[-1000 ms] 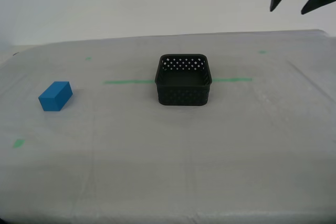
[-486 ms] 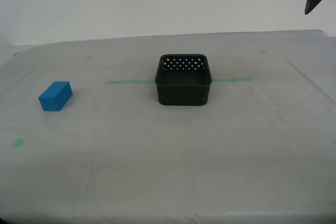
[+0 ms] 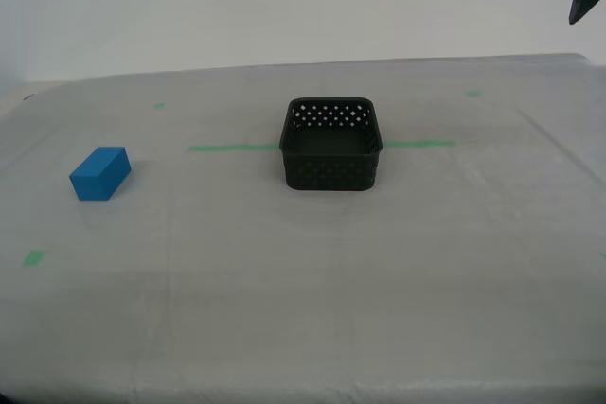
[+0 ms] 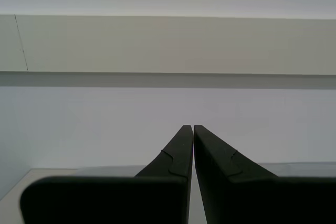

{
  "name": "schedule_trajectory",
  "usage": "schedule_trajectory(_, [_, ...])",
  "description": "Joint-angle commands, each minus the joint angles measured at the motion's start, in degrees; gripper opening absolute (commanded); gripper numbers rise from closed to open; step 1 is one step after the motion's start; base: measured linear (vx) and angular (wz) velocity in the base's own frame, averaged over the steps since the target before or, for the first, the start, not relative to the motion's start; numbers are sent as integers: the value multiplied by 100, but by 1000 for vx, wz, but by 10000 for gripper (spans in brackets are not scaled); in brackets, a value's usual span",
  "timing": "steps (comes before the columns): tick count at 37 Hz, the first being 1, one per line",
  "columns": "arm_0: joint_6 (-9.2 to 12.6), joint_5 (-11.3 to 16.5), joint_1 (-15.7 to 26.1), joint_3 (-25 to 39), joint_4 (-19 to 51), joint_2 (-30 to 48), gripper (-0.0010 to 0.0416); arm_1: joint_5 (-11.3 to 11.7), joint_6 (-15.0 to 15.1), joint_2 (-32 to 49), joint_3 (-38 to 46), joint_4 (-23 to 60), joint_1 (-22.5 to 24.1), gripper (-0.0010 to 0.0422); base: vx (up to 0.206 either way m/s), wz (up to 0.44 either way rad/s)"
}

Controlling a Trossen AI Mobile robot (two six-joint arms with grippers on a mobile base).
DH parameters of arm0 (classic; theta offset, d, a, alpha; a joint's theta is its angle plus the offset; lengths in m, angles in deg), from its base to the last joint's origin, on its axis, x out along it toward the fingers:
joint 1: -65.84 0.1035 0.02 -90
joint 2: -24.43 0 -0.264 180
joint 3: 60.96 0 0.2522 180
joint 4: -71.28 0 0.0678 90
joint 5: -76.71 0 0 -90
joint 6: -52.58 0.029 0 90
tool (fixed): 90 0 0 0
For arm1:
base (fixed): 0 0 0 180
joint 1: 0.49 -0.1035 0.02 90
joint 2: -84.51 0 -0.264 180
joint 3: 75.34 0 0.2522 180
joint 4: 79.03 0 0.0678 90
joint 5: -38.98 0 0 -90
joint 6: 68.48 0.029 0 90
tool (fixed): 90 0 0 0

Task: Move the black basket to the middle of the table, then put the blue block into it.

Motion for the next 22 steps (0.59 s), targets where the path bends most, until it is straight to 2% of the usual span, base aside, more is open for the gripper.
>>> schedule_trajectory(1, [-9,9,2,9,-44,0,294,4,7,-2,4,-28,0,0,0,0])
schedule_trajectory(16, [-61,7,2,57,-63,0,256,4,7,-2,4,-28,2,0,0,0])
schedule_trajectory(22, [-170,9,2,66,-44,0,236,4,7,-2,4,-28,0,0,0,0])
